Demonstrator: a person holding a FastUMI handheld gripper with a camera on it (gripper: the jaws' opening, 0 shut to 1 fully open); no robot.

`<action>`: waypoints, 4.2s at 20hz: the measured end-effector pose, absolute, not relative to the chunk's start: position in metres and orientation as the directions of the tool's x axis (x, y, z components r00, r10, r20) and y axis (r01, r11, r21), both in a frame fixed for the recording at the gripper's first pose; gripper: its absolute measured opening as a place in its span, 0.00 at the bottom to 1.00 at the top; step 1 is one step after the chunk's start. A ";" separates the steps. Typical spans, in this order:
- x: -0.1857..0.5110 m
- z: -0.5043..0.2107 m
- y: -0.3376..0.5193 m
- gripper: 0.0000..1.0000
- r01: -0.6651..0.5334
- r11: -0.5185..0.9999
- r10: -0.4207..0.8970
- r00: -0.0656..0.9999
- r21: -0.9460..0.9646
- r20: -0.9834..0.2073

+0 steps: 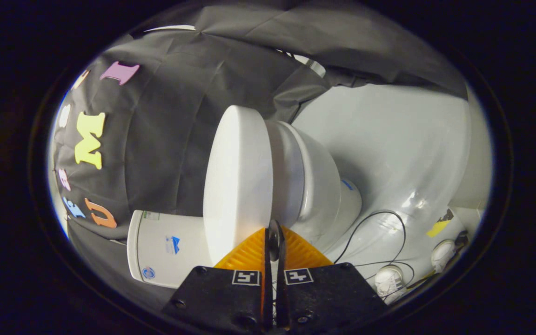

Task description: Open the toilet lid.

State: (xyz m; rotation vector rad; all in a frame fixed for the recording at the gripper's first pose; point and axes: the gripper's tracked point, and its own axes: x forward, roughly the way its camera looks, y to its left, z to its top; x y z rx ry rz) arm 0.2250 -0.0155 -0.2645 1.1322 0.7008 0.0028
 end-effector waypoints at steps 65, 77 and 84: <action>0.215 -0.074 0.104 0.06 0.098 0.852 0.156 0.890 0.514 -0.429; 0.212 -0.051 0.142 0.06 0.058 0.924 0.112 0.903 0.379 -0.414; 0.212 -0.043 0.160 0.06 0.048 0.962 0.066 0.915 0.269 -0.398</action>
